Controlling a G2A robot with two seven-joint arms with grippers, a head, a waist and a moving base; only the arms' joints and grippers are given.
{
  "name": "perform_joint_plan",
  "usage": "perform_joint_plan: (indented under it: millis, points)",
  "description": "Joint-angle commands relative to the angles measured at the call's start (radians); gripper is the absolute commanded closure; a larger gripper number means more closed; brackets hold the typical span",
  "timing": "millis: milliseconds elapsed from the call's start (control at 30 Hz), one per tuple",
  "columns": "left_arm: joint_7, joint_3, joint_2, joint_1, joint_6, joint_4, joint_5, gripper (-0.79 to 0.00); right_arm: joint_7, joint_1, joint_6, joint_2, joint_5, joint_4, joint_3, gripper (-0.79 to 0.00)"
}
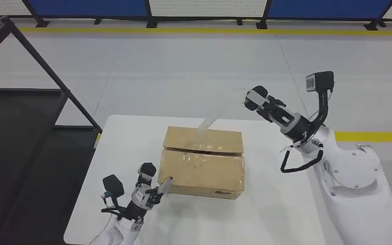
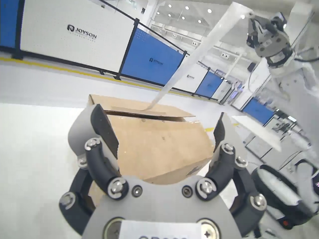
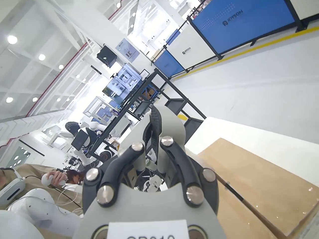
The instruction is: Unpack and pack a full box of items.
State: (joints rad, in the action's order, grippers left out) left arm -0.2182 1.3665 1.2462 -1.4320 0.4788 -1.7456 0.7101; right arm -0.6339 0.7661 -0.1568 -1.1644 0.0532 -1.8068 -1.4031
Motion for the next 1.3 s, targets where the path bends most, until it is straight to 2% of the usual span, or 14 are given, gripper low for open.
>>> perform_joint_plan:
  millis: [0, 133, 267, 300, 467, 600, 667, 1033, 1267]
  points:
    - [0.086, 0.004, 0.001, 0.008, -0.013, -0.005, -0.197, -0.785, -0.003, -0.004, -0.02, 0.001, -0.003, -0.017, -0.003, 0.0]
    - [0.302, 0.033, -0.002, 0.031, -0.099, -0.033, -0.509, -0.785, -0.013, 0.001, -0.083, 0.004, -0.001, -0.035, -0.002, 0.0]
    - [0.424, 0.067, -0.007, 0.033, -0.144, -0.057, -0.711, -0.785, -0.047, -0.004, -0.159, 0.006, 0.024, -0.017, 0.003, 0.0]
    - [0.492, 0.081, -0.01, 0.037, -0.171, -0.064, -0.785, -0.785, -0.05, -0.006, -0.187, 0.006, 0.04, -0.002, 0.006, 0.0]
    - [0.668, 0.149, -0.022, 0.054, -0.259, -0.084, -0.945, -0.785, -0.124, -0.037, -0.329, 0.007, 0.129, 0.057, 0.022, 0.0]
    - [0.862, 0.188, -0.033, 0.082, -0.411, -0.077, -1.153, -0.785, -0.166, -0.073, -0.415, 0.007, 0.234, 0.124, 0.028, 0.0]
    - [0.911, 0.197, -0.037, 0.091, -0.483, -0.064, -1.195, -0.785, -0.189, -0.089, -0.441, 0.007, 0.273, 0.145, 0.034, 0.0]
    - [0.907, 0.197, -0.037, 0.09, -0.483, -0.064, -1.195, -0.785, -0.199, -0.099, -0.442, 0.008, 0.291, 0.165, 0.036, 0.0]
    - [0.929, 0.137, -0.035, 0.108, -0.586, -0.062, -1.257, -0.785, -0.18, -0.073, -0.505, 0.009, 0.269, 0.161, 0.047, 0.0]
